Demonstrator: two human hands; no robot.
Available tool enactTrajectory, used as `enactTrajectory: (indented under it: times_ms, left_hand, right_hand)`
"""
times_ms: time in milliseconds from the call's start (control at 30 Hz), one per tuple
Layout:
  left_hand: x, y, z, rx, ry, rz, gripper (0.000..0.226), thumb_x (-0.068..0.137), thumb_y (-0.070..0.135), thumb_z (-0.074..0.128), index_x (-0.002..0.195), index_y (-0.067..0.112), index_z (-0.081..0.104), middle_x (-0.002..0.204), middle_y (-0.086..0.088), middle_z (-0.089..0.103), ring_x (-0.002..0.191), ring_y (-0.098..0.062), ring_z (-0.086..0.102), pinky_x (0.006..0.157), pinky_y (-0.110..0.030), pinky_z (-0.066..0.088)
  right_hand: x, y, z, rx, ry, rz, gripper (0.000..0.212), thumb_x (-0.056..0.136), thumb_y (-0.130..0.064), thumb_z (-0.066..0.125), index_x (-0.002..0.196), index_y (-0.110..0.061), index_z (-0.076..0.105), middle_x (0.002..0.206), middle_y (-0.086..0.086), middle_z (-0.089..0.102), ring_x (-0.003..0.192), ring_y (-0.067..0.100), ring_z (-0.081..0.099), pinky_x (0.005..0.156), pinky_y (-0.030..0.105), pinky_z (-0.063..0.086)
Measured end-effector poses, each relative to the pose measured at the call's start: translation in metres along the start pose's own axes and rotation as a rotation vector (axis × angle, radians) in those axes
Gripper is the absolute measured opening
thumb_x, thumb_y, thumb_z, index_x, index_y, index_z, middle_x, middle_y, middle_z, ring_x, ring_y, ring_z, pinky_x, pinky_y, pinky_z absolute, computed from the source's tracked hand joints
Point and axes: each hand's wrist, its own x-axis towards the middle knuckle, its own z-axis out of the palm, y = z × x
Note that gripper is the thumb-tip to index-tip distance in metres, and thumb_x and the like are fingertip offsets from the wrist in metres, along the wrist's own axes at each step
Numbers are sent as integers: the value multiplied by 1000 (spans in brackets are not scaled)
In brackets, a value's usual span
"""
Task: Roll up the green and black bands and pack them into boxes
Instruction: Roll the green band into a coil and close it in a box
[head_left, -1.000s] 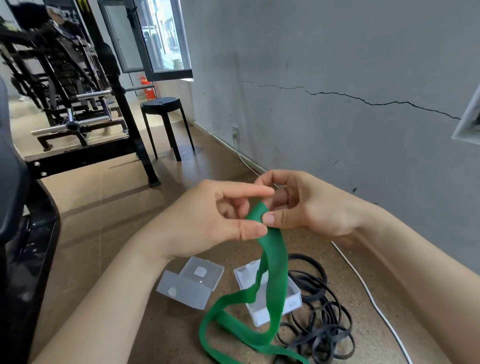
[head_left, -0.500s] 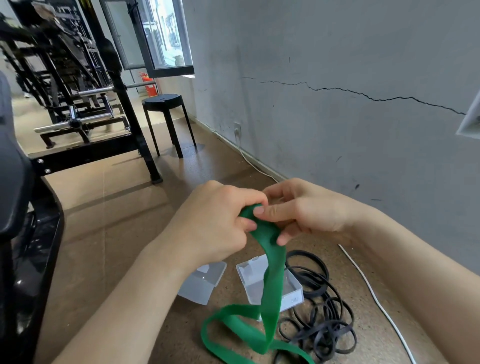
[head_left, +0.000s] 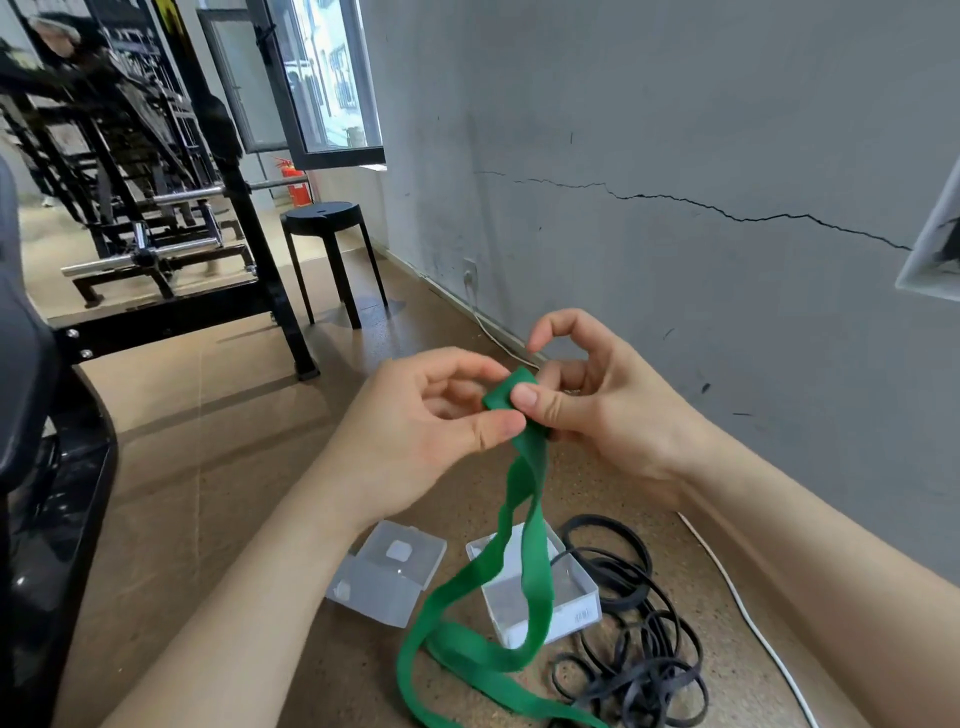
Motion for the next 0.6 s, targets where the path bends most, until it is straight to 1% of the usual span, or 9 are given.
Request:
enactTrajectory:
  times_ms: [133, 200, 267, 333, 367, 400, 467, 533, 600]
  left_hand:
    - [-3, 4, 3, 17, 94, 65, 22, 73, 22, 77, 92, 33, 70, 80, 5, 75, 66, -11, 71, 58, -20, 53]
    - [-3, 6, -1, 46, 94, 83, 26, 78, 14, 76, 92, 34, 71, 79, 8, 76, 66, -6, 71, 62, -15, 52]
    - [-4, 7, -6, 42, 47, 83, 31, 78, 8, 74, 90, 37, 72, 80, 9, 76, 72, -6, 72, 67, -16, 54]
    - [-5, 5, -8, 54, 42, 96, 29, 76, 12, 78, 87, 39, 75, 77, 5, 75, 69, -8, 71, 67, -19, 55]
    - [-4, 4, -7, 95, 73, 115, 23, 74, 19, 77, 86, 38, 76, 73, 2, 74, 61, -9, 67, 61, -20, 54]
    - [-4, 2, -6, 172, 114, 149, 19, 73, 23, 72, 87, 36, 76, 68, -2, 72, 53, -14, 61, 53, -23, 51]
    - [-4, 1, -5, 377, 164, 269, 13, 74, 24, 66, 83, 22, 76, 62, -10, 65, 52, -26, 55, 48, -33, 49]
    - [-5, 2, -4, 616, 173, 420, 14, 78, 23, 62, 81, 15, 74, 58, -4, 59, 53, -21, 54, 49, -36, 47]
    - [-4, 3, -1, 836, 173, 535, 17, 82, 23, 57, 85, 16, 72, 60, 2, 56, 54, -17, 53, 48, -35, 46]
  right_hand:
    - [3, -1, 6, -7, 45, -41, 27, 70, -20, 71, 92, -12, 57, 65, 13, 50, 59, 20, 46, 52, 21, 39]
    - [4, 0, 9, 4, 38, -33, 25, 71, -21, 70, 91, -11, 57, 68, 15, 50, 60, 21, 47, 52, 21, 40]
    - [3, 1, 11, -4, 24, -23, 25, 72, -23, 69, 90, -12, 57, 69, 16, 51, 62, 21, 48, 52, 22, 40]
    - [3, 3, 11, -34, 16, -10, 23, 74, -26, 68, 89, -14, 57, 66, 14, 53, 60, 19, 49, 50, 21, 40]
    - [3, 4, 11, -51, 10, 1, 21, 76, -27, 68, 88, -14, 57, 66, 13, 56, 59, 19, 49, 49, 21, 40]
    - [3, 3, 11, -64, -2, 21, 18, 80, -28, 67, 88, -15, 57, 66, 12, 59, 58, 19, 50, 48, 21, 40]
    - [3, 1, 9, -42, -45, 89, 12, 87, -24, 64, 89, -15, 57, 68, 10, 63, 54, 17, 52, 44, 22, 42]
    - [2, -4, 5, 41, -87, 178, 12, 86, -24, 65, 88, -16, 57, 70, 11, 62, 48, 15, 54, 43, 22, 47]
    - [2, -8, 2, 89, -91, 226, 18, 79, -27, 69, 87, -16, 58, 76, 18, 61, 48, 16, 57, 45, 22, 52]
